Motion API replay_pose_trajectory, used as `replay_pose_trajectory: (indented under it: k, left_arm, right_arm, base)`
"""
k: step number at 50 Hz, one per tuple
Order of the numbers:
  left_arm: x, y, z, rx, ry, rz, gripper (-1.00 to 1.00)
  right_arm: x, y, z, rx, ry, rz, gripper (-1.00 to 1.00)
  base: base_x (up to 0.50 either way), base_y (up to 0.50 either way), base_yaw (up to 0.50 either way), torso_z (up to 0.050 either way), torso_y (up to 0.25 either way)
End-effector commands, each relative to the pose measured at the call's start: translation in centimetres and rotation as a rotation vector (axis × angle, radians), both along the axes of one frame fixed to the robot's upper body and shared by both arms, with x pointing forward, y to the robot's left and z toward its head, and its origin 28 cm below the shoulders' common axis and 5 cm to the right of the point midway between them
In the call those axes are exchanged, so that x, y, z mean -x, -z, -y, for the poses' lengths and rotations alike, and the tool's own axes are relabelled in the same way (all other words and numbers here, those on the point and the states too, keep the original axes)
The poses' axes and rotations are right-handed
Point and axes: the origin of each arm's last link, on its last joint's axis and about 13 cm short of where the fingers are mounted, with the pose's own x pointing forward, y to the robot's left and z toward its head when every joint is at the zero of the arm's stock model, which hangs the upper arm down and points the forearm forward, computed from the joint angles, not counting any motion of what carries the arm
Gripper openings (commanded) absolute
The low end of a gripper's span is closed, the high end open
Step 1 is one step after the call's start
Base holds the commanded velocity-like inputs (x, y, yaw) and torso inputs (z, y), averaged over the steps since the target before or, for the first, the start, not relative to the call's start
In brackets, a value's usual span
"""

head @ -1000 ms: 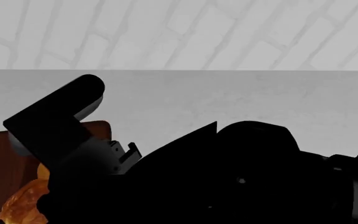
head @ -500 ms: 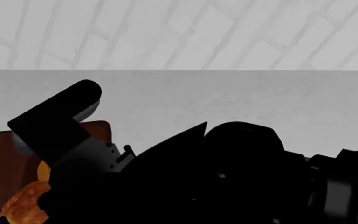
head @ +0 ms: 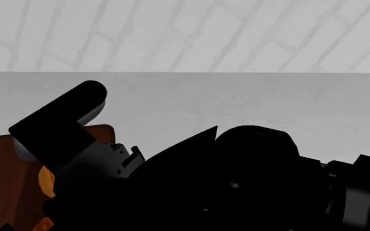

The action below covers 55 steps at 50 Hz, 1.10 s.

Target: Place all breads on the cutting board.

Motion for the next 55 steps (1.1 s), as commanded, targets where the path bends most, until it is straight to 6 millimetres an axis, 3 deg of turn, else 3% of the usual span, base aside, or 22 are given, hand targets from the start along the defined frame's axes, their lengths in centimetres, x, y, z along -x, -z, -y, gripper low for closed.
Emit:
replay_pose_trajectory:
  k: [1,12,13,14,17,38,43,48,55]
  left_arm:
    - [0.0,0.0,0.0,0.003,0.000,0.003,1.00]
    - [0.0,0.0,0.0,0.005,0.004,0.011,1.00]
    - [0.0,0.0,0.0,-0.001,0.010,0.021,1.00]
    - [0.0,0.0,0.0,-0.003,0.009,0.023,1.00]
    - [0.0,0.0,0.0,-0.003,0.010,0.026,1.00]
    - [-0.1,0.0,0.0,0.004,0.009,0.038,1.00]
    - [-0.1,0.0,0.0,0.008,0.002,0.028,1.00]
    - [-0.1,0.0,0.0,0.018,0.003,0.047,1.00]
    - [-0.1,0.0,0.0,0.021,-0.003,0.061,1.00]
  right_arm:
    - [1.4,-1.4,0.6,0.006,0.019,0.046,1.00]
    - [3.2,-3.8,2.5,0.014,0.100,0.111,1.00]
    - [6.2,-6.2,5.0,-0.030,0.216,0.229,1.00]
    - [7.1,-6.5,6.5,-0.034,0.301,0.264,1.00]
    - [7.8,-7.0,7.0,-0.046,0.332,0.291,1.00]
    - [14.0,-9.5,9.9,-0.055,0.596,0.578,1.00]
    - [15.1,-8.9,11.3,-0.025,0.701,0.663,1.00]
    - [18.2,-9.9,12.8,0.035,0.799,0.768,1.00]
    - [18.5,-9.6,15.4,0.147,0.894,0.856,1.00]
  base:
    - [0.00,0.00,0.00,0.000,0.000]
    - [0.00,0.00,0.00,0.000,0.000]
    - [0.00,0.00,0.00,0.000,0.000]
    - [0.00,0.00,0.00,0.000,0.000]
    - [0.00,0.00,0.00,0.000,0.000]
    - [0.00,0.00,0.00,0.000,0.000]
    - [0.00,0.00,0.00,0.000,0.000]
    - [0.00,0.00,0.00,0.000,0.000]
    - [0.00,0.00,0.00,0.000,0.000]
